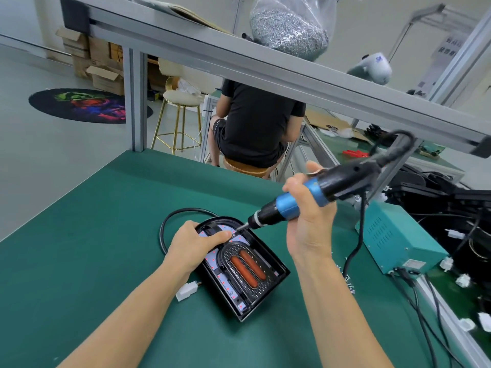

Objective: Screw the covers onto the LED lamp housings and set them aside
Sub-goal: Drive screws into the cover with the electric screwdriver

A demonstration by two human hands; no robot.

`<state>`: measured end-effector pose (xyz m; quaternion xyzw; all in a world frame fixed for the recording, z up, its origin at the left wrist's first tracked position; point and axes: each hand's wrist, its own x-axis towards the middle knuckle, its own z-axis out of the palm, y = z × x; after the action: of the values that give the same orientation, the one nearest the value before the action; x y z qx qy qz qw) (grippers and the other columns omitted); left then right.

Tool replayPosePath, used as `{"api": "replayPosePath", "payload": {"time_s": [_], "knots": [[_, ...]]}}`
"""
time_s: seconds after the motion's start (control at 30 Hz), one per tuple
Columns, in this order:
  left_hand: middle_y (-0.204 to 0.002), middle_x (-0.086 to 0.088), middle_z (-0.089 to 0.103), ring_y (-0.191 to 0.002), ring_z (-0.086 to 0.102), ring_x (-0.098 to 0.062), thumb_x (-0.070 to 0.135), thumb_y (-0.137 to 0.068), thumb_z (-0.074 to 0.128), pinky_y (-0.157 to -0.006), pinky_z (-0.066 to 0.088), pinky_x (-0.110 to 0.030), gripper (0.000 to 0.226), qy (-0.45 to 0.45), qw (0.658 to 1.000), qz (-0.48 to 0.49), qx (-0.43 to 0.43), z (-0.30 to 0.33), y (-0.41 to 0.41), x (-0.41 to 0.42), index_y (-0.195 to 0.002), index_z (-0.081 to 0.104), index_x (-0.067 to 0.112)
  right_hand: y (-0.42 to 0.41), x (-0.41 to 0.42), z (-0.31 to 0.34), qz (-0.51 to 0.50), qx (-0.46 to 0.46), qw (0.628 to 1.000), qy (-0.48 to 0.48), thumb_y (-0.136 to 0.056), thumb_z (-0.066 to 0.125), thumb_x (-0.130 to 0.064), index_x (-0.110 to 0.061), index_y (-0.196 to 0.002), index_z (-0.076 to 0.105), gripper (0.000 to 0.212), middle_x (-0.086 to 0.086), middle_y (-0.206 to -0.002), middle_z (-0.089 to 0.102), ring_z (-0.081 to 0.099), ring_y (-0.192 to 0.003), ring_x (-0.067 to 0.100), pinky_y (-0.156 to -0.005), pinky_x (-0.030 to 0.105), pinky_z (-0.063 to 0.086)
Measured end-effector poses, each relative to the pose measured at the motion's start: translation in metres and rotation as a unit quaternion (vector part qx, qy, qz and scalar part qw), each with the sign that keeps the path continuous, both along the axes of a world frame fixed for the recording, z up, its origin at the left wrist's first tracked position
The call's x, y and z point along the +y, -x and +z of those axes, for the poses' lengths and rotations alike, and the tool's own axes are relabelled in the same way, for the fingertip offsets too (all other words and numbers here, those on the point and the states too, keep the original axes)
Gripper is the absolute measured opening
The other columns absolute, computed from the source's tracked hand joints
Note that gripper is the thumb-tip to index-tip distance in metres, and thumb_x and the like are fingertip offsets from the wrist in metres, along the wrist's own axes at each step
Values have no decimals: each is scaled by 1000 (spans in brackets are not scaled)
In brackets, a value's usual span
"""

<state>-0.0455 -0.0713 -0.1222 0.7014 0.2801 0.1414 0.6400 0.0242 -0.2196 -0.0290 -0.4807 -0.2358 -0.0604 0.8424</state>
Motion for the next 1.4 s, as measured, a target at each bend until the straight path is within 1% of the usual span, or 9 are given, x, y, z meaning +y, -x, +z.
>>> {"api": "replayPosePath", "payload": {"time_s": [0.2, 0.47, 0.57, 0.7, 0.8, 0.9, 1.2, 1.3, 1.4], "knots": [[-105, 0, 55, -104, 51, -23, 62, -77, 61, -84, 43, -37, 54, -254, 960, 44, 108, -4, 6, -9, -105, 55, 16, 1, -51, 11, -84, -19, 994, -71, -78, 66, -3, -20, -104, 55, 33, -9, -71, 59, 56, -73, 14, -78, 23, 48], [-139, -13, 44, -128, 35, -31, 58, -86, 53, -103, 27, -44, 71, -379, 907, 56, 174, 10, 7, -17, -137, 43, 10, 12, -128, 5, -189, -22, 978, -83, -82, 63, -2, -20, -103, 54, 29, -7, -72, 57, 54, -69, 13, -80, 30, 44], [-125, -9, 53, -117, 44, -29, 32, -87, 64, -95, 32, -40, 46, -414, 908, 65, -21, 32, 6, -47, -126, 54, 10, 16, -150, 1, -216, -21, 973, -81, -88, 58, 3, -21, -102, 54, 28, -8, -70, 57, 55, -69, 11, -79, 29, 45], [-86, 9, 58, -81, 54, -10, 14, -86, 63, -77, 42, -28, 8, -366, 903, -125, -187, 46, 0, -126, -91, 65, 19, 21, -171, -2, -254, -21, 963, -89, -90, 56, 5, -19, -104, 50, 29, -11, -68, 58, 53, -68, 10, -75, 26, 47], [-86, 6, 61, -81, 56, -14, 16, -88, 58, -80, 45, -31, 10, -345, 905, -219, -122, 29, -20, -170, -89, 67, 19, 24, -184, -6, -270, -12, 959, -89, -90, 57, 4, -19, -106, 50, 28, -14, -70, 60, 54, -70, 10, -80, 32, 45], [-96, 0, 63, -90, 58, -20, 15, -90, 53, -82, 46, -31, 12, -368, 907, -206, -23, 9, -42, -188, -89, 63, 22, 26, -196, -10, -273, 7, 958, -94, -89, 59, 4, -22, -103, 54, 29, -6, -72, 57, 54, -74, 15, -91, 44, 42], [-74, -2, 40, -71, 46, -23, 16, -92, 50, -62, 41, -29, 30, -490, 850, -174, 84, -8, -68, -200, -63, 40, 14, 27, -211, -16, -273, 20, 957, -96, -88, 61, 4, -21, -102, 56, 29, -8, -70, 59, 57, -70, 11, -85, 38, 45], [-61, -1, 34, -74, 58, -25, 6, -87, 52, -58, 39, -27, 33, -528, 824, -174, 111, -5, -71, -203, -60, 37, 17, 27, -214, -16, -262, 8, 961, -92, -81, 65, -3, -20, -103, 54, 31, -10, -67, 58, 56, -69, 10, -75, 25, 50], [-75, -7, 59, -92, 65, -23, -3, -81, 52, -61, 44, -29, 17, -551, 803, -181, 135, 1, -72, -206, -73, 58, 10, 28, -216, -17, -258, 3, 962, -88, -77, 66, -7, -21, -102, 54, 31, -11, -65, 58, 56, -69, 9, -69, 20, 51]]}}
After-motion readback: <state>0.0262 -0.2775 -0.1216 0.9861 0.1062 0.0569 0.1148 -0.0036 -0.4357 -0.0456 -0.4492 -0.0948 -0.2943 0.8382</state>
